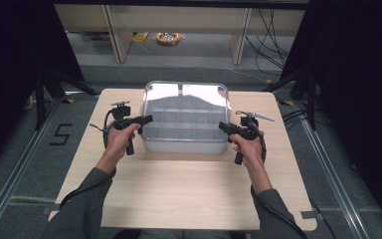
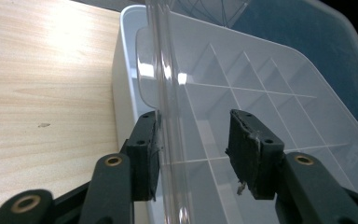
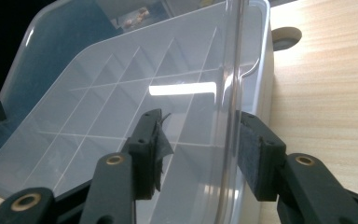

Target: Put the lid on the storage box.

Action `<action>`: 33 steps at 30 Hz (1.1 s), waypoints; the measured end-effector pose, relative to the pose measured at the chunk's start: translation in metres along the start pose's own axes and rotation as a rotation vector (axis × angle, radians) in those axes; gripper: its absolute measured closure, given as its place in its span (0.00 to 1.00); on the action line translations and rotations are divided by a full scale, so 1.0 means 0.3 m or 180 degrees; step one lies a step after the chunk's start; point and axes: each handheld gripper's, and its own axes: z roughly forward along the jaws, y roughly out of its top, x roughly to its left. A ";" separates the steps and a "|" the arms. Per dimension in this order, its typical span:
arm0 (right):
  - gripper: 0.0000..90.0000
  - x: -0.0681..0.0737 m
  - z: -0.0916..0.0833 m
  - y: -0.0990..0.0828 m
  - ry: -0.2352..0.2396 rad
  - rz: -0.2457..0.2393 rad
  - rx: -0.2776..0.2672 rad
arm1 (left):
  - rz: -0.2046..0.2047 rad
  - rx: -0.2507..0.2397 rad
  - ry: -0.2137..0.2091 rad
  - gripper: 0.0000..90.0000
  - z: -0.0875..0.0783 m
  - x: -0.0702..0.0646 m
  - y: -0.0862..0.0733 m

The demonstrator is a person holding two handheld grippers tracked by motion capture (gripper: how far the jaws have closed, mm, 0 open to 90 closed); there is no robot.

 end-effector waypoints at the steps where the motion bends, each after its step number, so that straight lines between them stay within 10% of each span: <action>1: 0.61 0.000 0.000 0.000 0.0000 0.0000 0.0000 | 0.0000 0.0000 0.0000 0.60 0.000 0.000 0.000; 26: 0.60 -0.011 0.004 -0.010 0.0021 -0.0159 -0.0111 | 0.0242 -0.0098 0.0127 0.53 0.016 -0.007 -0.033; 28: 0.60 0.036 -0.015 -0.013 0.0037 0.0420 0.0123 | 0.0277 -0.0122 0.0145 0.51 0.018 -0.012 -0.037; 30: 0.60 0.013 -0.003 -0.017 0.0039 0.0119 -0.0064 | 0.0272 -0.0141 0.0158 0.51 0.019 -0.016 -0.040; 33: 0.60 0.012 -0.004 -0.019 0.0051 0.0115 -0.0069 | 0.0289 -0.0148 0.0181 0.50 0.020 -0.019 -0.042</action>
